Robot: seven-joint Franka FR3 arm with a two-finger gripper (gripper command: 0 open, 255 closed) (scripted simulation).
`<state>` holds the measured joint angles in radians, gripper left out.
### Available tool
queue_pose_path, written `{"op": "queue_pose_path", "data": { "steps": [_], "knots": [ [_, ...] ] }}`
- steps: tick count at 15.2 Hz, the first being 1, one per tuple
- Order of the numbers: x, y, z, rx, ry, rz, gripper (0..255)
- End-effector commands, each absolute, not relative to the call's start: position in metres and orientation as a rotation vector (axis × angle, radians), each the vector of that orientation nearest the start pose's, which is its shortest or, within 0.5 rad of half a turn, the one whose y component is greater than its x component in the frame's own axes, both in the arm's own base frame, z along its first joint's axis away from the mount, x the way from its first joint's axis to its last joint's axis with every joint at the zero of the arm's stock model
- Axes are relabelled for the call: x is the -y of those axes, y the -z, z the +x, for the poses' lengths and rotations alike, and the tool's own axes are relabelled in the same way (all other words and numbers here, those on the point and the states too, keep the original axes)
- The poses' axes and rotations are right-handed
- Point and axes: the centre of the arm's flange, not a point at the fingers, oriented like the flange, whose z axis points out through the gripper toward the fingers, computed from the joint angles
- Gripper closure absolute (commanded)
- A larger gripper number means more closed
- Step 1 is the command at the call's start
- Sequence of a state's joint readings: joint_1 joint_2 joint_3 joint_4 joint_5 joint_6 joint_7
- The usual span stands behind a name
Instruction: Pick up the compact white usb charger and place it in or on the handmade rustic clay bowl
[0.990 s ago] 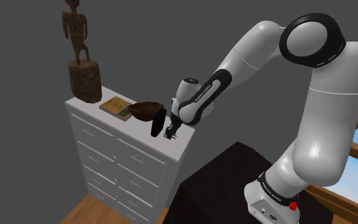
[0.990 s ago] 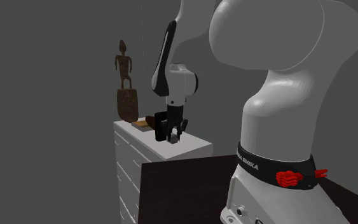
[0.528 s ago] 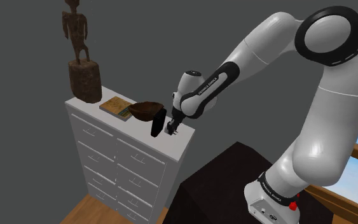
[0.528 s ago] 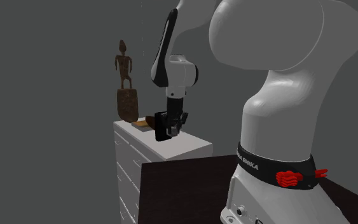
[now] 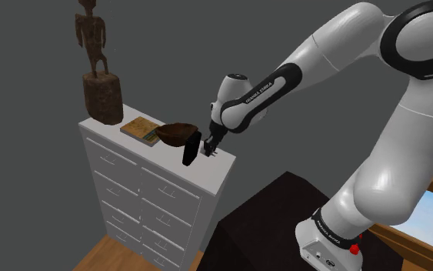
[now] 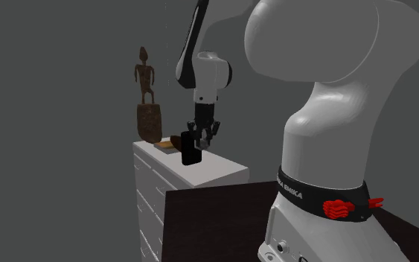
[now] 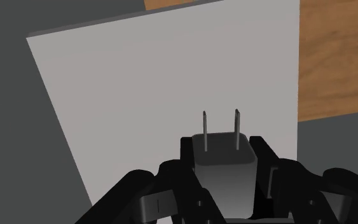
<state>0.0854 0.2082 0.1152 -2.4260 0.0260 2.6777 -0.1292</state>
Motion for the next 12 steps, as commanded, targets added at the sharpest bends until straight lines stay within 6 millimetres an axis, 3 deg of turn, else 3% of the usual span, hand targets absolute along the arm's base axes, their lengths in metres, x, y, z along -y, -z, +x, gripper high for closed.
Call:
{"op": "queue_pose_path", "data": {
  "steps": [1, 12],
  "knots": [
    [-0.099, -0.238, 0.487, 0.47, 0.066, -3.068, 255],
    [-0.099, -0.297, 0.487, 0.47, 0.066, -3.068, 255]
  ]
}}
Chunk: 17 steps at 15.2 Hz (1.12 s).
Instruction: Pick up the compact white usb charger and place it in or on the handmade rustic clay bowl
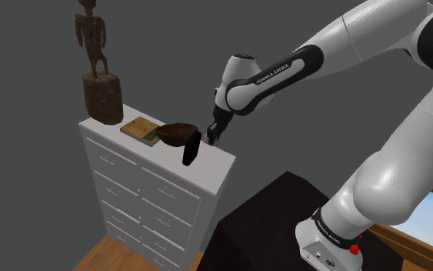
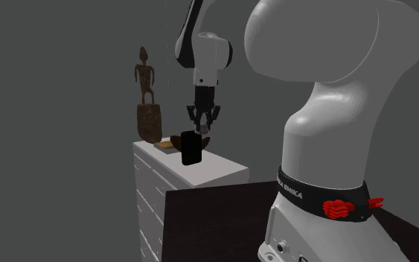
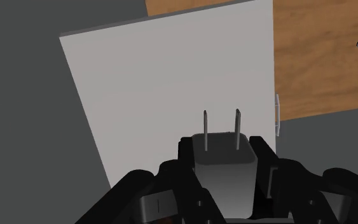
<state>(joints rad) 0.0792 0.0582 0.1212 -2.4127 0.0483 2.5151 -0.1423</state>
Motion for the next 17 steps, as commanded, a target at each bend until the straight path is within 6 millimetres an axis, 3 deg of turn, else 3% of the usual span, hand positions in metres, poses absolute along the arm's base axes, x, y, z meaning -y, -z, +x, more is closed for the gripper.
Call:
{"op": "queue_pose_path", "data": {
  "steps": [1, 3, 17],
  "knots": [
    [-0.099, -0.302, 0.487, 0.47, 0.066, -3.068, 255],
    [-0.099, -0.308, 0.487, 0.47, 0.066, -3.068, 255],
    [-0.139, -0.315, 0.667, 0.47, 0.066, -3.068, 255]
  ]
}}
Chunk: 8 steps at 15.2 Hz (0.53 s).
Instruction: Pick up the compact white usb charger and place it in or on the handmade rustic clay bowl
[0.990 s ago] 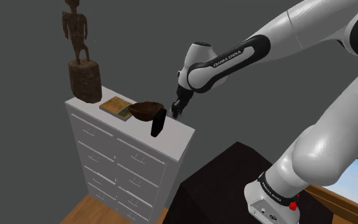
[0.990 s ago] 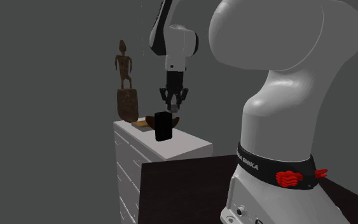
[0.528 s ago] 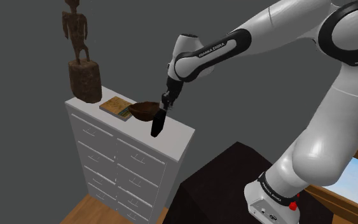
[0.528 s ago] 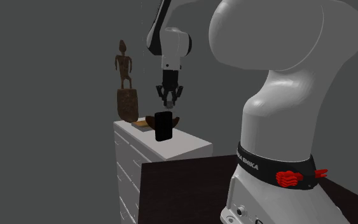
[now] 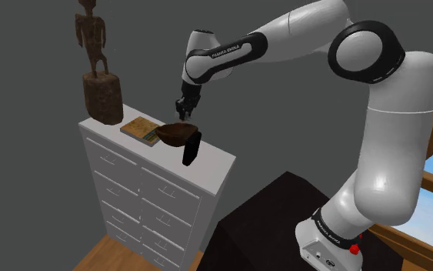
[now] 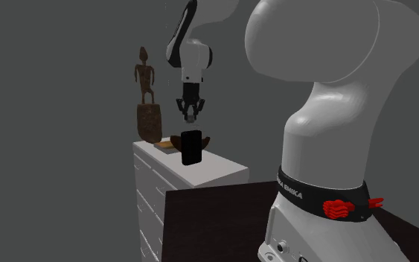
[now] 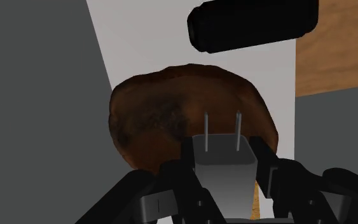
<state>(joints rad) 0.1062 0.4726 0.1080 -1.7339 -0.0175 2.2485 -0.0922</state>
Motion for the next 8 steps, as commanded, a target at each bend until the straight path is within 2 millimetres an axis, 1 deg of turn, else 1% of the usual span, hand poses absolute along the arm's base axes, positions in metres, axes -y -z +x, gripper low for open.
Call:
{"op": "queue_pose_path", "data": {
  "steps": [1, 8],
  "knots": [
    [-0.143, -0.315, 0.683, 0.47, 0.066, -3.068, 255],
    [-0.143, -0.279, 0.683, 0.47, 0.066, -3.068, 255]
  ]
}}
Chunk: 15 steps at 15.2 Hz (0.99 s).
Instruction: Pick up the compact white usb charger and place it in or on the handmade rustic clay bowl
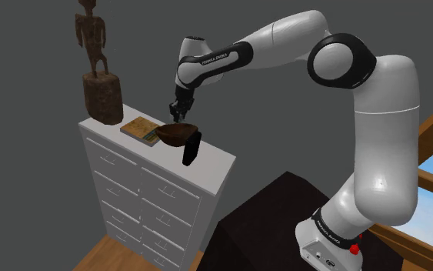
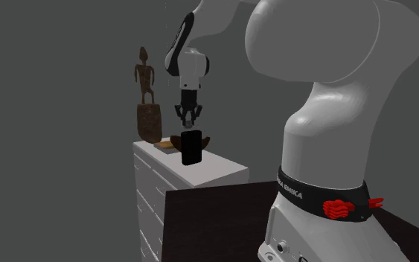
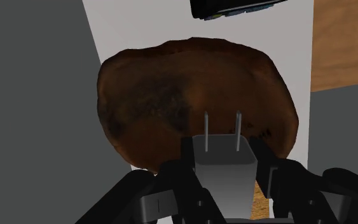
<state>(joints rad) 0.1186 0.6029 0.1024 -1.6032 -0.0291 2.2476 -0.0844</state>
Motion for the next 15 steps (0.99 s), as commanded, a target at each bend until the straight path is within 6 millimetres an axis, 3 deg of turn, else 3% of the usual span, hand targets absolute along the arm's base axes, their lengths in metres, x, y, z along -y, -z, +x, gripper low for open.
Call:
{"op": "queue_pose_path", "data": {
  "steps": [1, 8, 15],
  "knots": [
    [-0.143, -0.273, 0.683, 0.47, 0.066, -3.068, 255],
    [-0.143, -0.238, 0.683, 0.47, 0.066, -3.068, 255],
    [-0.143, -0.238, 0.683, 0.47, 0.066, -3.068, 255]
  ]
}}
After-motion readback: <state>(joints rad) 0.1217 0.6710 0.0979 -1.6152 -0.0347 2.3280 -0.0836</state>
